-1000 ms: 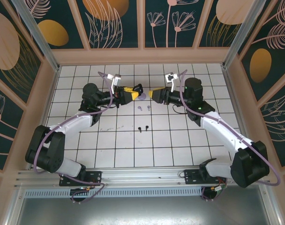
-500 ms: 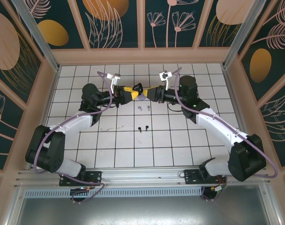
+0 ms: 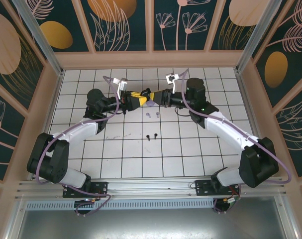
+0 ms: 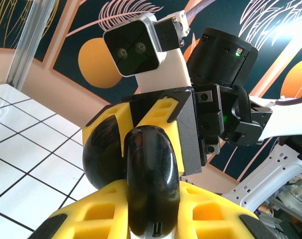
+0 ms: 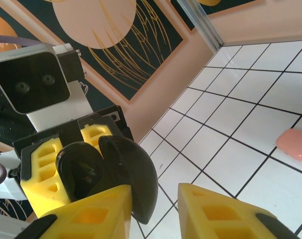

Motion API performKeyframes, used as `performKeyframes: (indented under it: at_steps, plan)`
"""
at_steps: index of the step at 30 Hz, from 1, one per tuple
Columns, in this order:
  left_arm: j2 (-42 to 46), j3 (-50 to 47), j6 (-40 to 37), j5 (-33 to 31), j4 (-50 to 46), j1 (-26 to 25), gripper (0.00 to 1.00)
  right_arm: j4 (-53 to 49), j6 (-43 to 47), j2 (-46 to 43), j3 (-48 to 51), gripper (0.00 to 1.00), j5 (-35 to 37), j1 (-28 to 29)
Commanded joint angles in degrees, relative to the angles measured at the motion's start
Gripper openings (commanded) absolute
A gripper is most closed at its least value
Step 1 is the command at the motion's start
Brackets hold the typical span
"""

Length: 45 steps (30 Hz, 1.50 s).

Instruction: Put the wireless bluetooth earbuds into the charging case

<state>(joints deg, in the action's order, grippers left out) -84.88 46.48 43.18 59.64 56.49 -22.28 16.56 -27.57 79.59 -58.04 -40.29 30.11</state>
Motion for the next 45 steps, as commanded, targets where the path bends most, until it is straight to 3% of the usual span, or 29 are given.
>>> performKeyframes:
  at_steps: [1, 15, 23, 27, 30, 33, 38, 45]
  plan:
    - [0.23, -0.31, 0.45, 1.56, 2.62, -0.32, 0.0, 2.03, -0.2, 0.72, -2.12, 0.27, 0.82, 0.39]
    - [0.33, -0.34, 0.62, 1.01, 3.28, -0.39, 0.0, 0.32, 0.49, 2.6, -3.13, 0.23, -0.75, 1.97]
    - [0.18, -0.34, 1.19, 0.57, 4.05, -0.39, 0.0, 0.43, 0.44, 2.46, -3.32, 0.04, -0.17, 2.15]
    - [0.07, -0.58, 0.76, -0.05, 2.9, -0.39, 0.0, -0.19, 0.33, 2.47, -4.3, 0.0, 0.79, 2.13]
    - [0.79, -1.16, -2.19, -3.88, -1.41, -0.4, 0.39, -3.4, 1.25, 2.59, -6.07, 0.0, 3.55, 2.15]
    - [2.18, -1.0, -6.99, -8.27, -7.36, -0.39, 0.62, -10.02, 3.93, 3.19, -9.2, 0.0, 7.89, 1.76]
    - [4.49, 3.8, -20.58, -10.27, -24.85, -0.22, 0.72, -22.39, 11.08, 4.04, -15.94, 0.0, 11.51, -0.7]
    - [2.43, 16.63, -40.71, -5.64, -53.84, 0.13, 0.75, -43.44, 28.2, 8.82, -29.0, 0.0, 18.51, -2.02]
